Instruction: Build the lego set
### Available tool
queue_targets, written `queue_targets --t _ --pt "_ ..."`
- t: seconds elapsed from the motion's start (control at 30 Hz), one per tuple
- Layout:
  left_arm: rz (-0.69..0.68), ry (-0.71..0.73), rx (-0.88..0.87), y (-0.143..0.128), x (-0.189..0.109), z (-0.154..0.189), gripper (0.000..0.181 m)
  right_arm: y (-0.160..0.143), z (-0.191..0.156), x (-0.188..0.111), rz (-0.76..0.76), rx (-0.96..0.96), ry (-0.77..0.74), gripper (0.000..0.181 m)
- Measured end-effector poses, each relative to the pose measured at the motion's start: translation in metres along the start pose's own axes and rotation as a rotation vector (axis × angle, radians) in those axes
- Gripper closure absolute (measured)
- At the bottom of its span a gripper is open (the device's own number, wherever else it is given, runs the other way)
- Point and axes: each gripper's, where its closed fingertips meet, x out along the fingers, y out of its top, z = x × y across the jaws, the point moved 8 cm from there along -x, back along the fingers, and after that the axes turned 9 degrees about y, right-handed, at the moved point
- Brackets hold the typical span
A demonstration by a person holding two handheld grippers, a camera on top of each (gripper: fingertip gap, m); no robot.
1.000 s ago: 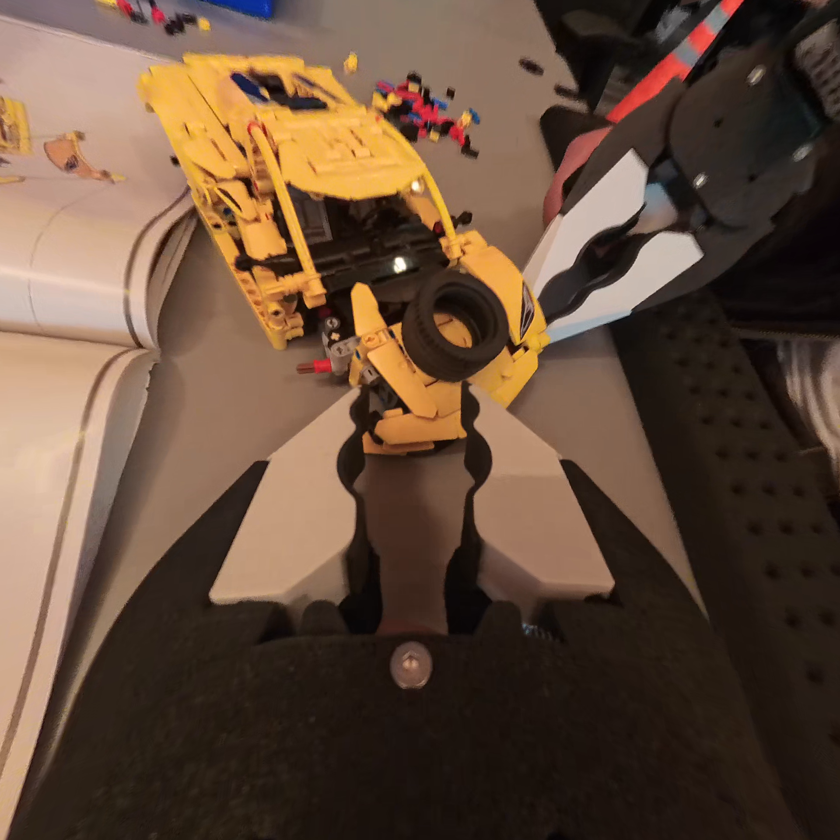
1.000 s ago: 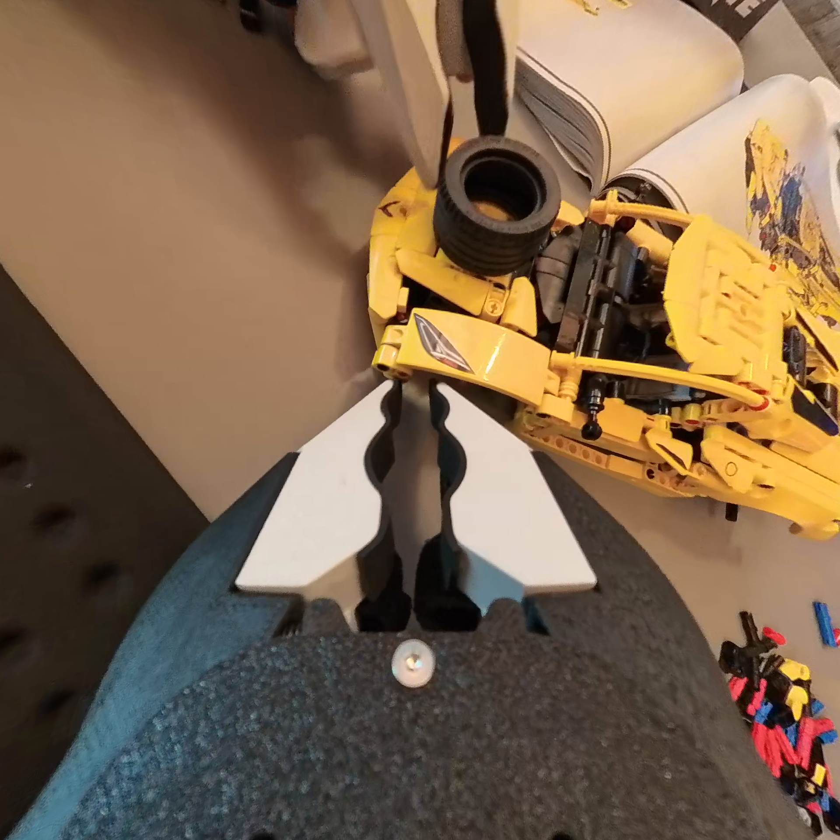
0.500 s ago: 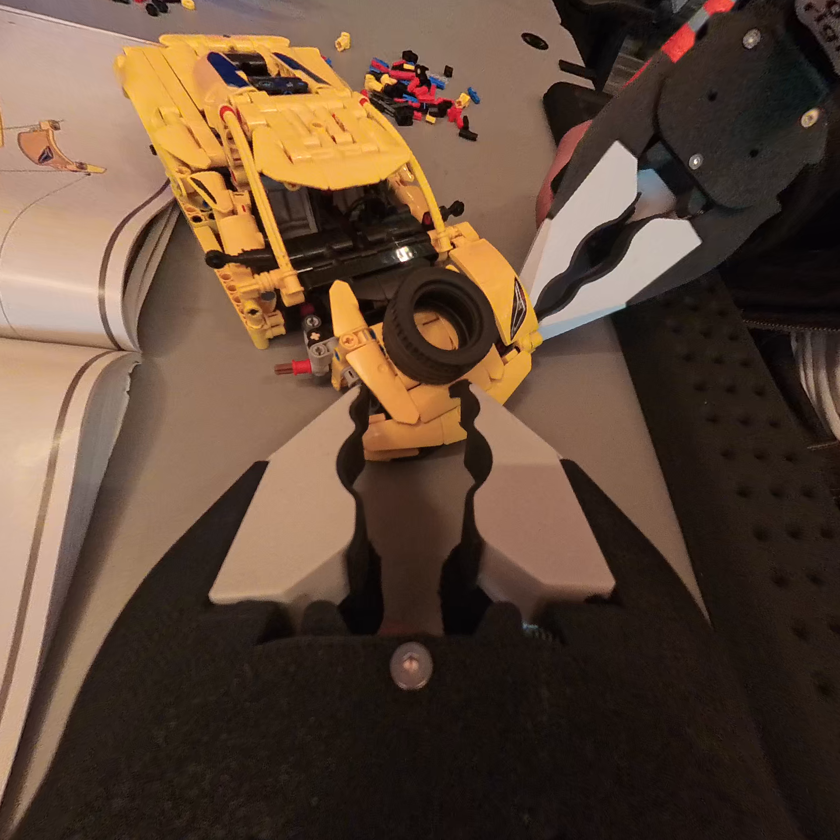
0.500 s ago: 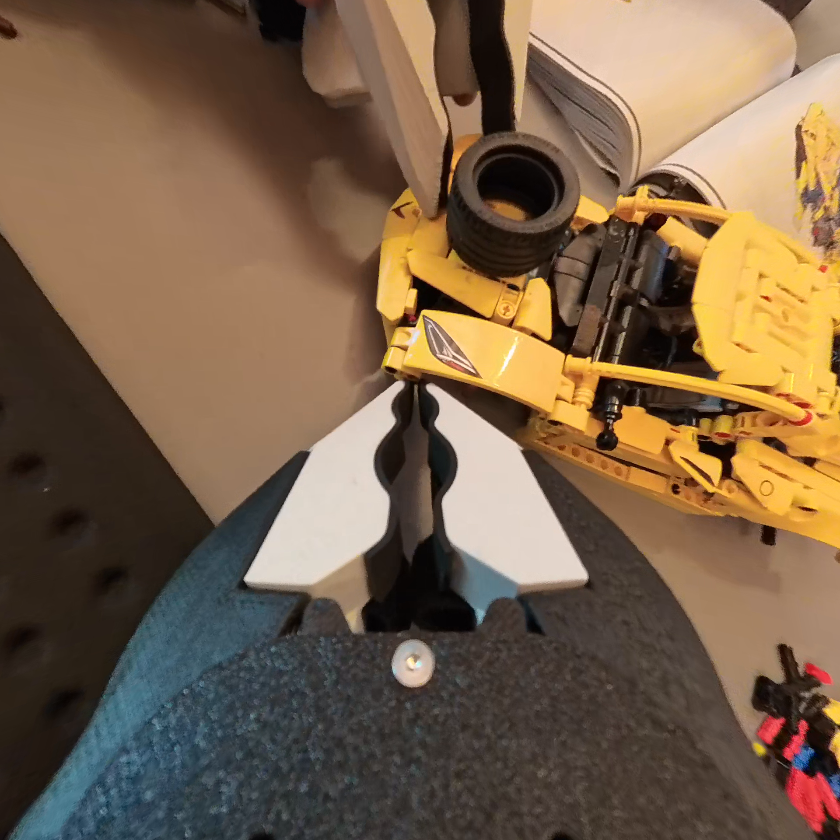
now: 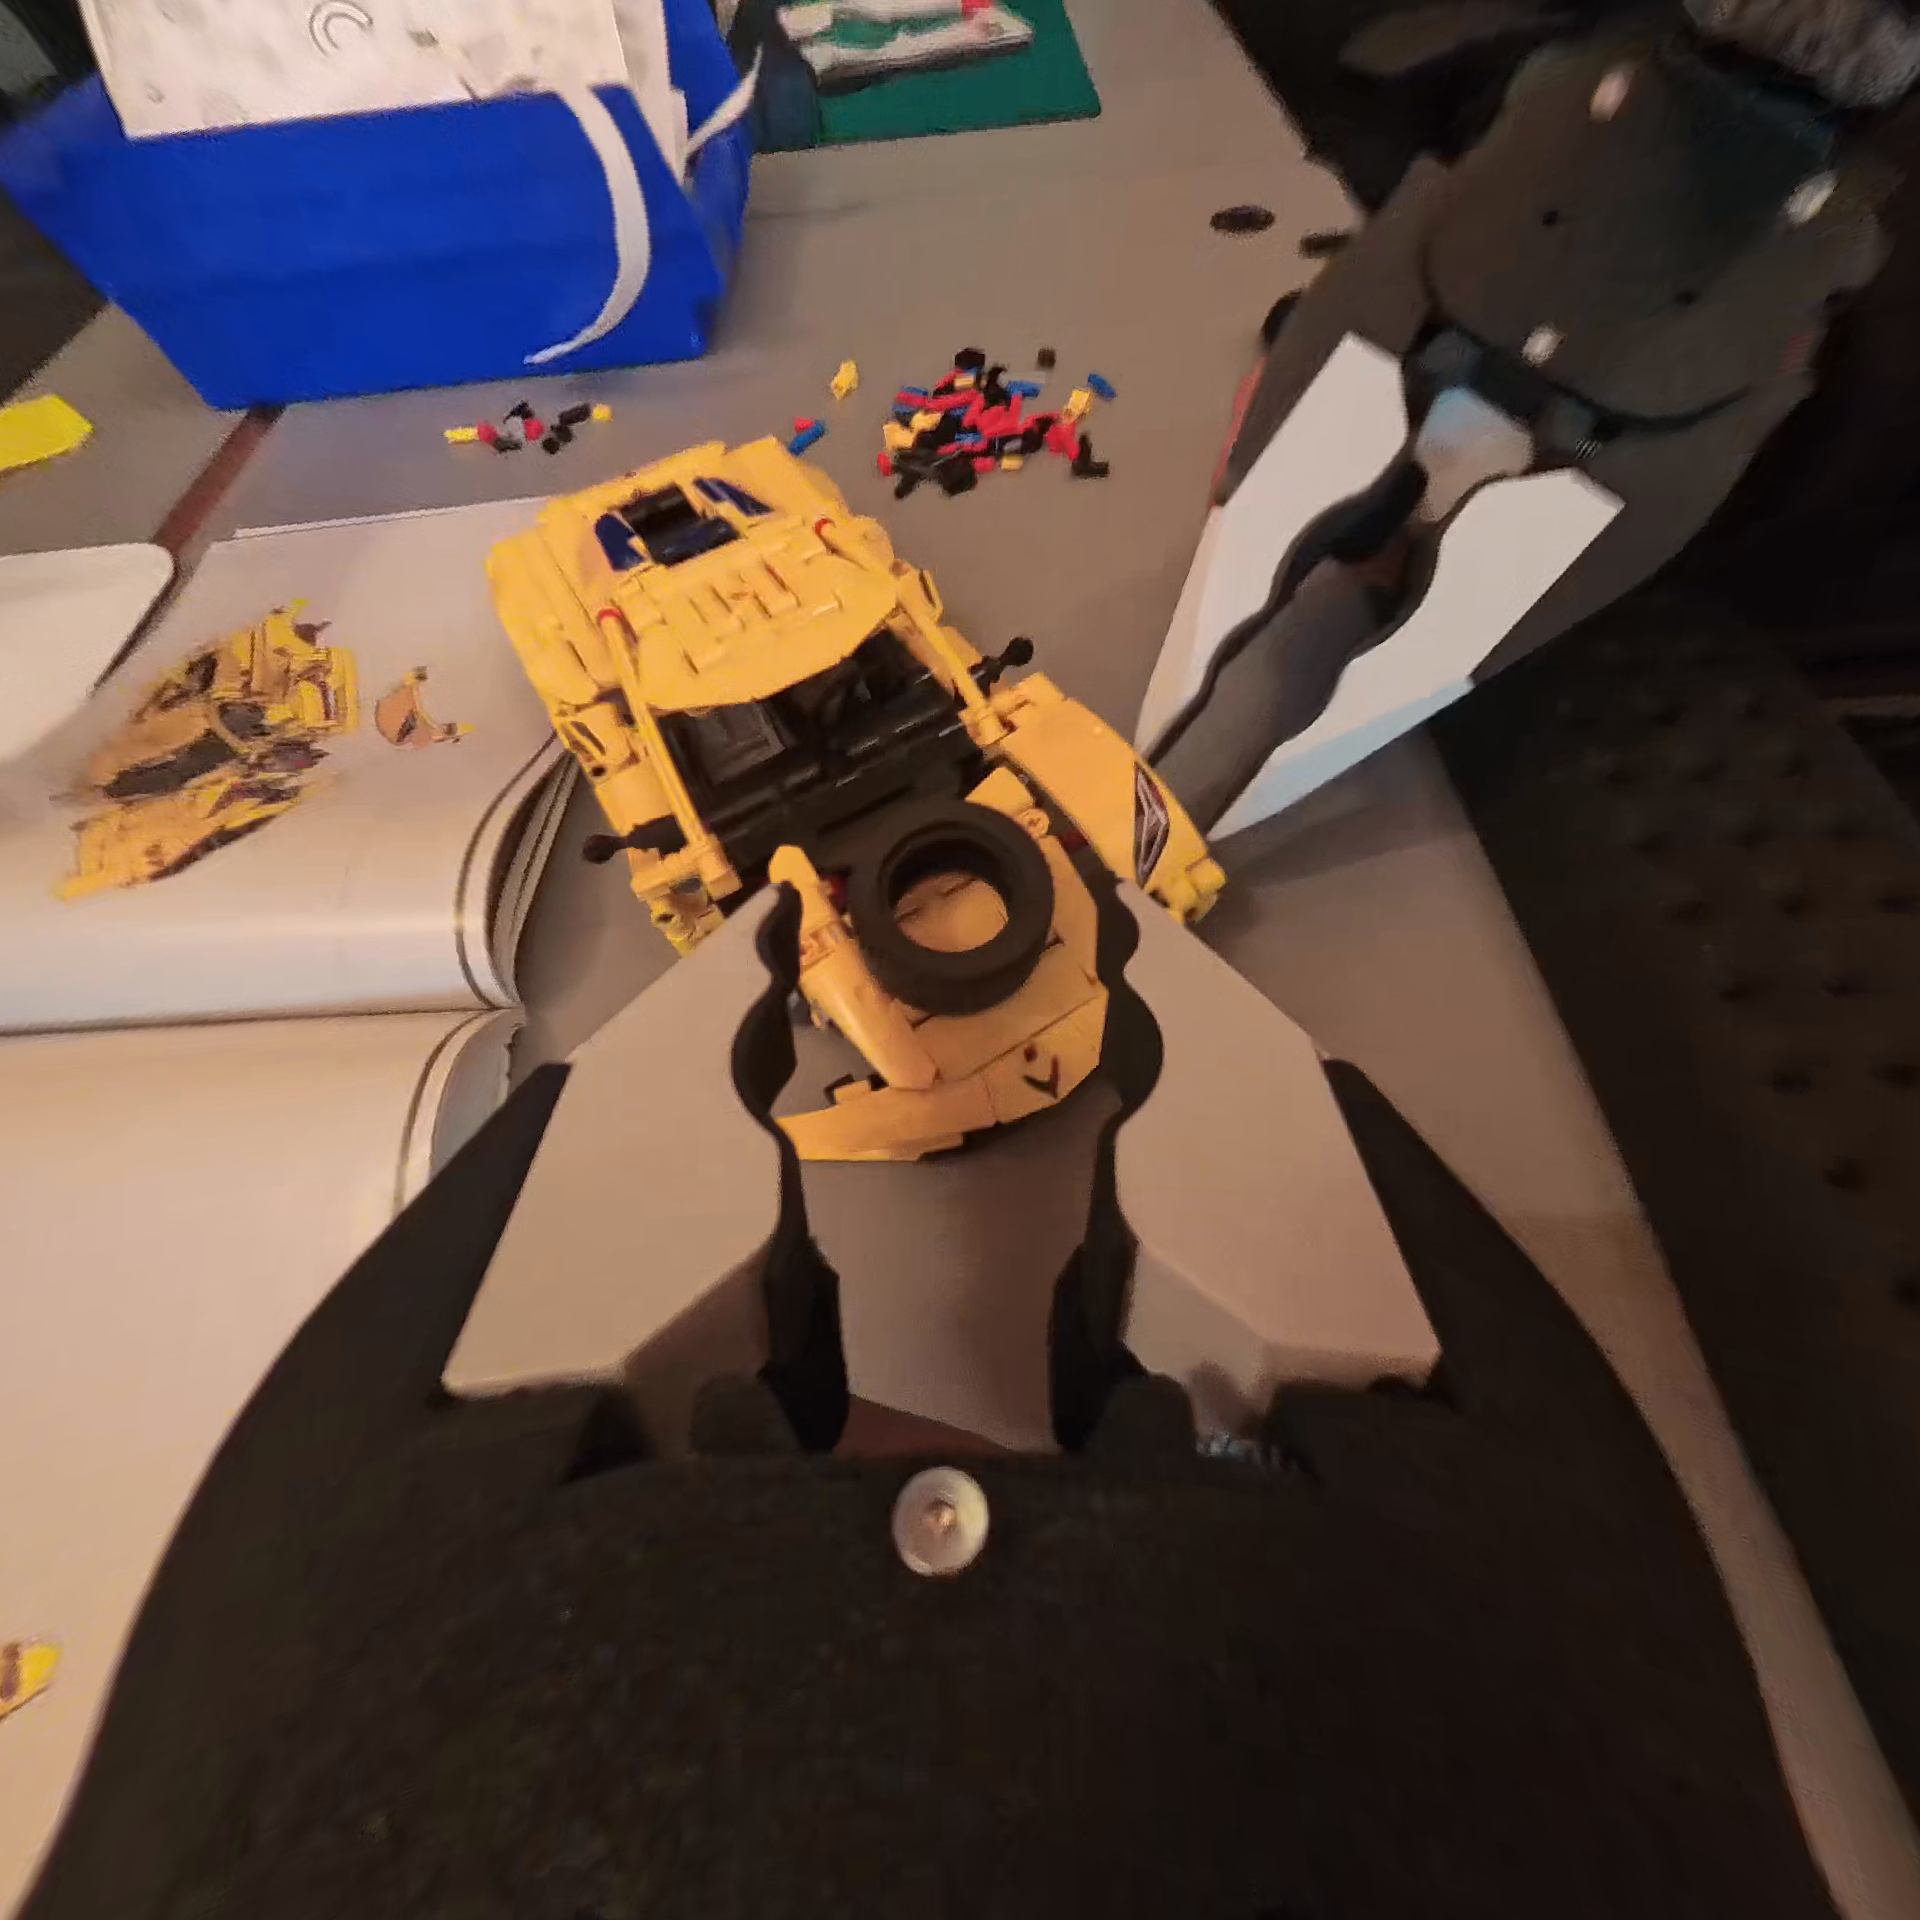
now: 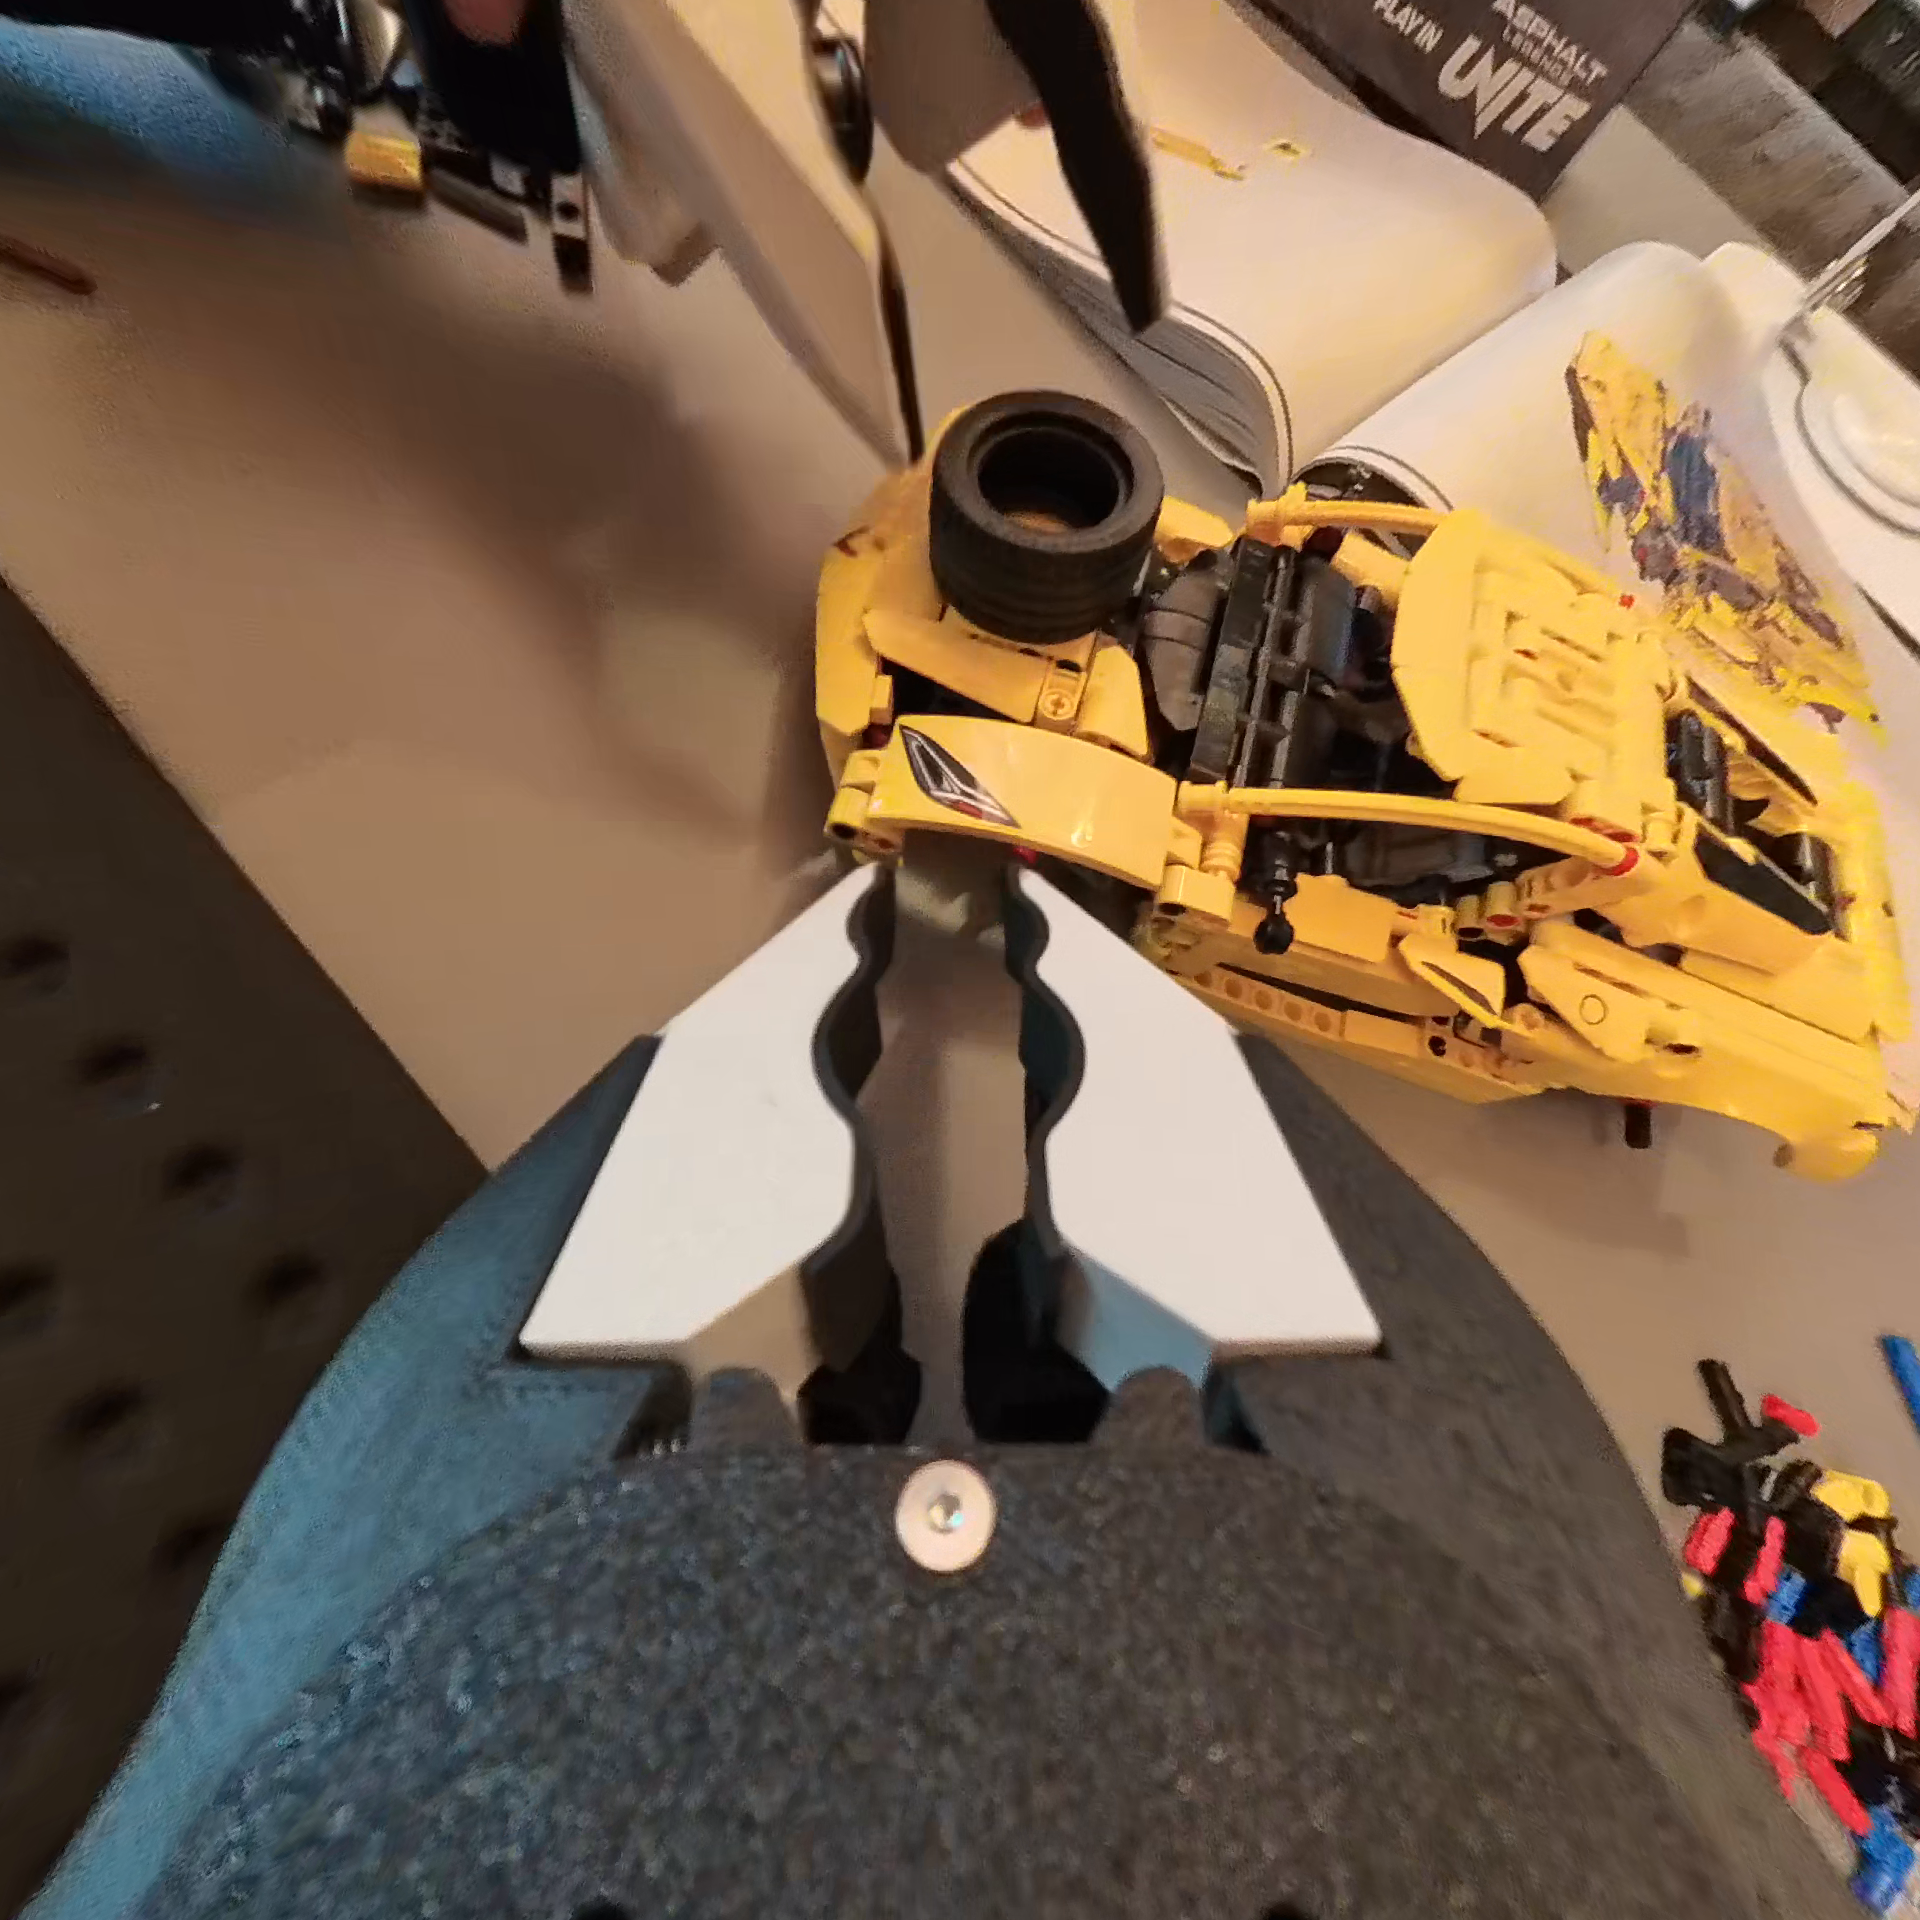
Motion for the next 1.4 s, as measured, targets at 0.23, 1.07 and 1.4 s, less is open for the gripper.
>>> queue_targets --t 0.23,1.07,1.4 --pt "-0.065 0.159 0.127 0.008 0.004 0.006 0.138 0.002 0.001 -0.005 0.045 0.003 -0.005 0.159" --pt "-0.422 1.172 -0.546 -0.107 -0.278 0.057 0.138 0.003 0.019 -0.017 0.248 0.354 0.378 0.154" --pt "-0.405 1.491 -0.556 -0.054 -0.388 0.0 0.138 0.003 0.018 -0.019 0.253 0.344 0.371 0.153"
